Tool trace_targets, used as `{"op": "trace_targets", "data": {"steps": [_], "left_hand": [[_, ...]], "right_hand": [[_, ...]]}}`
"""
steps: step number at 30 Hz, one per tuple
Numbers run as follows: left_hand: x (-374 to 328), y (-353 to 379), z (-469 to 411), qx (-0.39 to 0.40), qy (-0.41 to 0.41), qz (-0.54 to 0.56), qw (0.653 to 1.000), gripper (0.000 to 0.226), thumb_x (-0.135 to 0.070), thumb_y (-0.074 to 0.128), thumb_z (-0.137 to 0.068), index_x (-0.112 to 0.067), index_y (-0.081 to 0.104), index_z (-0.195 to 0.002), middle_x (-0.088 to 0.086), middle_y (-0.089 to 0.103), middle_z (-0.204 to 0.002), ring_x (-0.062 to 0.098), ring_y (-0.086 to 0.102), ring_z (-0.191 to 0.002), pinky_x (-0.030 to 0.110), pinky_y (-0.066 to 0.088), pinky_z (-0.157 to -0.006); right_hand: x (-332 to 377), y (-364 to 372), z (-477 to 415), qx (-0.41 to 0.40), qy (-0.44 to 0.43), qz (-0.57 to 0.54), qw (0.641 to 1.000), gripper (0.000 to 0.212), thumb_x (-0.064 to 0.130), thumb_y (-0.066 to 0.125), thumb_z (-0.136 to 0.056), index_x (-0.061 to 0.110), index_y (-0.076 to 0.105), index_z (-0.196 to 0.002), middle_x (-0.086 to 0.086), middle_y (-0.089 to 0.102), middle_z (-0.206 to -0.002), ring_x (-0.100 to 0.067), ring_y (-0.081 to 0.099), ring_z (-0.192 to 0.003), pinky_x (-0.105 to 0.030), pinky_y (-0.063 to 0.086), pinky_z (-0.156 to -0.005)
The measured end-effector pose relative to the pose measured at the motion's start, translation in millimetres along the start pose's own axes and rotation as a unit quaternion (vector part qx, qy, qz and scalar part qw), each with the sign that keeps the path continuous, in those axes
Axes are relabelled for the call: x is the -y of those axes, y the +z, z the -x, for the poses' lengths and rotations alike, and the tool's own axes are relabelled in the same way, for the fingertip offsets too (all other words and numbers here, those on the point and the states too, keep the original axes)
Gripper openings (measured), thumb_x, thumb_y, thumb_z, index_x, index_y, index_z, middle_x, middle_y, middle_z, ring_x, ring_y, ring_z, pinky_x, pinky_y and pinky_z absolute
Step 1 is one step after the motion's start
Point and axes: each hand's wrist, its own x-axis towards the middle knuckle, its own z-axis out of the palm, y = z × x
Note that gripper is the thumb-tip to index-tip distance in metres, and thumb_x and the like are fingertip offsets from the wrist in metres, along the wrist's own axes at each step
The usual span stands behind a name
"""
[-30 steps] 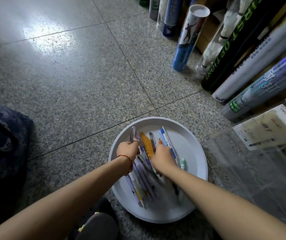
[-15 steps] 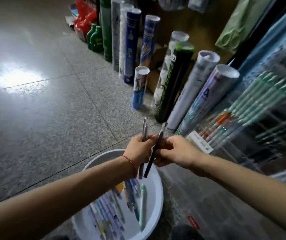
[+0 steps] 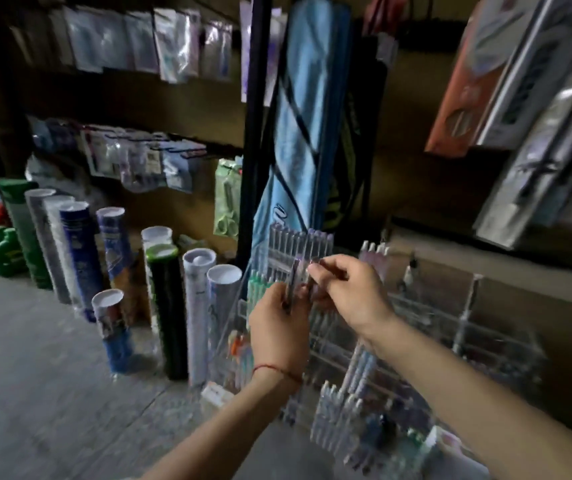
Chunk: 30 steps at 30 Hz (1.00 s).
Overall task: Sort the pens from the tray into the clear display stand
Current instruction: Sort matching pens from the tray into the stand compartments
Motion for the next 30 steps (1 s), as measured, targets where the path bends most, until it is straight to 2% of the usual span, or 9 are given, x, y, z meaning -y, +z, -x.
{"op": "trace_targets", "data": {"steps": [4,8,10,13,16,20,24,27,30], "left_hand": [[-13.9,20.3,4.4,0.082,-0.016,0.015,0.996,0.015,-0.013,0.060,-0.087,-0.011,0.062,-0.072,-0.003,0.058,-0.062,0.006,0.048,-0.057,0.017,0.037,-0.055],[-25.4,29.2,-5.5,0.086,-0.022,0.022,0.996,0.012,-0.013,0.062,-0.085,-0.015,0.063,-0.073,-0.007,0.057,-0.062,0.006,0.049,-0.058,0.009,0.036,-0.052],[-26.8,28.9,-13.4,0.090,-0.043,0.056,0.993,0.017,-0.012,0.064,-0.085,-0.019,0.063,-0.069,-0.010,0.056,-0.058,0.000,0.048,-0.052,0.006,0.037,-0.047],[-13.8,22.0,-26.5,0.059,-0.093,0.069,0.992,0.035,-0.017,0.060,-0.089,-0.018,0.050,-0.055,-0.005,0.043,-0.049,0.004,0.035,-0.044,0.011,0.032,-0.045],[7.1,18.1,-32.9,0.031,-0.133,0.075,0.988,0.018,-0.013,0.055,-0.091,-0.013,0.064,-0.076,0.000,0.057,-0.070,0.009,0.046,-0.063,0.020,0.040,-0.063],[27.2,27.7,-23.0,0.059,-0.173,0.078,0.980,0.027,-0.002,0.044,-0.094,-0.008,0.065,-0.110,-0.010,0.055,-0.072,0.005,0.040,-0.054,0.004,0.033,-0.041],[36.4,29.1,-22.2,0.081,-0.180,0.083,0.977,0.031,-0.001,0.042,-0.094,-0.008,0.061,-0.118,-0.001,0.060,-0.088,0.000,0.041,-0.045,0.006,0.032,-0.038],[42.3,29.3,-22.7,0.100,-0.172,0.087,0.976,0.033,0.001,0.041,-0.093,-0.009,0.060,-0.118,-0.004,0.056,-0.071,-0.002,0.038,-0.033,0.006,0.029,-0.036],[44.7,27.7,-24.9,0.093,-0.165,0.087,0.978,0.032,0.002,0.042,-0.092,-0.005,0.061,-0.117,-0.008,0.057,-0.078,-0.004,0.045,-0.055,0.000,0.034,-0.043]], "right_hand": [[-2.4,-38.5,-6.3,0.006,0.055,-0.041,0.998,0.007,0.009,0.061,-0.088,0.015,0.061,-0.087,0.000,0.059,-0.070,-0.012,0.054,-0.062,-0.021,0.050,-0.056],[1.8,-46.3,-15.6,-0.007,0.039,-0.034,0.999,0.012,0.007,0.064,-0.085,0.017,0.063,-0.078,-0.005,0.063,-0.078,-0.022,0.060,-0.078,-0.045,0.055,-0.082],[9.1,-45.5,-20.3,-0.012,0.027,-0.021,0.999,0.018,0.005,0.064,-0.085,0.021,0.062,-0.076,-0.009,0.067,-0.086,-0.029,0.065,-0.085,-0.048,0.054,-0.084],[20.3,-56.4,-28.9,-0.092,-0.043,-0.002,0.995,0.012,0.007,0.063,-0.086,0.019,0.063,-0.084,-0.006,0.068,-0.090,-0.022,0.067,-0.082,-0.037,0.057,-0.079],[18.5,-67.6,-37.4,-0.163,-0.114,0.065,0.978,0.009,0.011,0.062,-0.088,0.013,0.064,-0.096,-0.003,0.067,-0.089,-0.017,0.065,-0.082,-0.024,0.055,-0.073],[-9.1,-43.4,-41.3,-0.093,-0.100,0.105,0.985,0.013,0.010,0.062,-0.087,0.008,0.065,-0.100,-0.006,0.068,-0.094,-0.020,0.065,-0.088,-0.030,0.055,-0.081],[-38.2,-18.7,-42.7,-0.018,-0.067,0.157,0.985,0.015,0.012,0.065,-0.085,0.008,0.066,-0.100,-0.006,0.069,-0.099,-0.016,0.063,-0.089,-0.026,0.052,-0.083],[-47.0,-8.9,-43.8,0.019,-0.041,0.159,0.986,0.015,0.012,0.066,-0.084,0.009,0.068,-0.099,-0.007,0.069,-0.101,-0.014,0.062,-0.089,-0.024,0.049,-0.082],[-46.6,-1.4,-48.0,0.049,-0.044,0.192,0.979,0.018,0.015,0.065,-0.086,0.011,0.069,-0.103,-0.003,0.069,-0.104,-0.014,0.060,-0.095,-0.025,0.046,-0.086]]}}
